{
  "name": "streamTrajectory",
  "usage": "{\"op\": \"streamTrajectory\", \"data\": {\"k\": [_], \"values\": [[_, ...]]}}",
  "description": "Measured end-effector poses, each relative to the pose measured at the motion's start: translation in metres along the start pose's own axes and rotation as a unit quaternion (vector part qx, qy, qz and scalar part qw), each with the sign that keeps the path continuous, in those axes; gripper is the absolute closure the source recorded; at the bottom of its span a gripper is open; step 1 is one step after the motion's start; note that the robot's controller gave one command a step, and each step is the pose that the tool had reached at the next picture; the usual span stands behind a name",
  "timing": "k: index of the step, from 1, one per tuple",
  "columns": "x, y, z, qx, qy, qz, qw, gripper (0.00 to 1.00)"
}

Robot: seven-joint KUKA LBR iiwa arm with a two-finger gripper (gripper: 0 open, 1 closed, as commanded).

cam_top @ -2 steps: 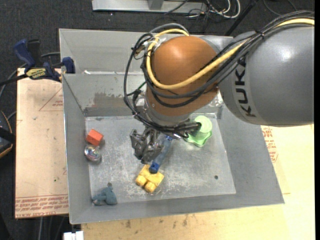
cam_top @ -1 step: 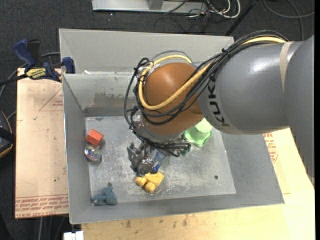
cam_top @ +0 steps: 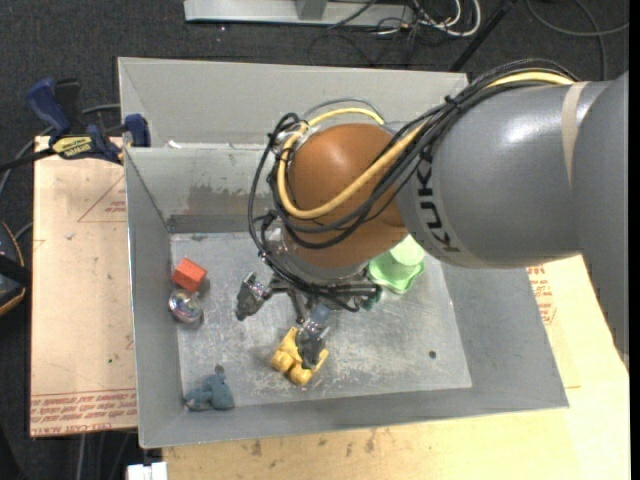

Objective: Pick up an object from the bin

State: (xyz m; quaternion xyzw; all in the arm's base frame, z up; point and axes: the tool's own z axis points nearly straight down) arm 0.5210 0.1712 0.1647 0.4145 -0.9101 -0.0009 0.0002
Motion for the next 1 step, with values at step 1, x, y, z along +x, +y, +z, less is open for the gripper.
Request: {"op": "streamTrajectory", "data": {"k": [1], "values": [[0.0327,-0.0312,0.0885,0.000,-0.0011,-0.028,0.9996,0.00]]}}
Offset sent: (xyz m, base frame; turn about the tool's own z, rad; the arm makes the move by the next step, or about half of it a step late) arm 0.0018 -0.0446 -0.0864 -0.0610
